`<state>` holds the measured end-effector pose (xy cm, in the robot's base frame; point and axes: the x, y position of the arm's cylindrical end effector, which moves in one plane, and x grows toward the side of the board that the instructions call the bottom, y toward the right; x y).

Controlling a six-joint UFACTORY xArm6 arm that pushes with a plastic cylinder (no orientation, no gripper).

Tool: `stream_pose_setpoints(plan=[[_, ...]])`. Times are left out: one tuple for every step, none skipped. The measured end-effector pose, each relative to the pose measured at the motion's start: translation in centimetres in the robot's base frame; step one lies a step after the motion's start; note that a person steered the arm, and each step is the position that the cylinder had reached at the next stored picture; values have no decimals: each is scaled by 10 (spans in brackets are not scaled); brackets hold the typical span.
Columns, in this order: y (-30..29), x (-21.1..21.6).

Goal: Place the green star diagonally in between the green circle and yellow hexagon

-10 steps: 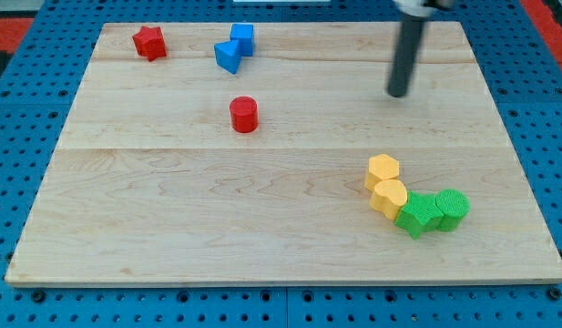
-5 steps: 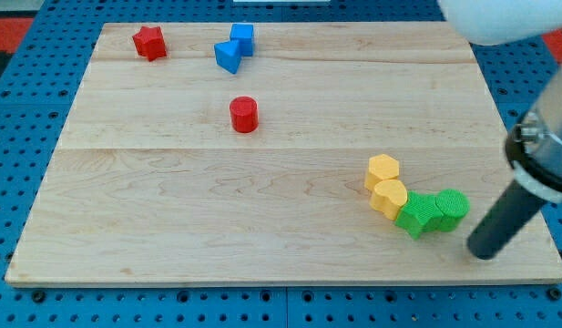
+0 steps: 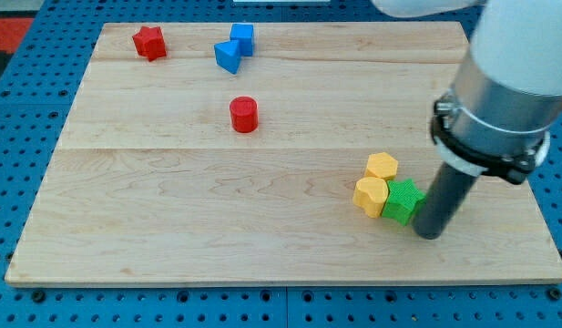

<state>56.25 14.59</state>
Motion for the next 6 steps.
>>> stream_pose_setpoints(plan=[[-14,-1],[-38,-48],[-50,-84],[-50,-116],[-40,-123],[-43,-86]])
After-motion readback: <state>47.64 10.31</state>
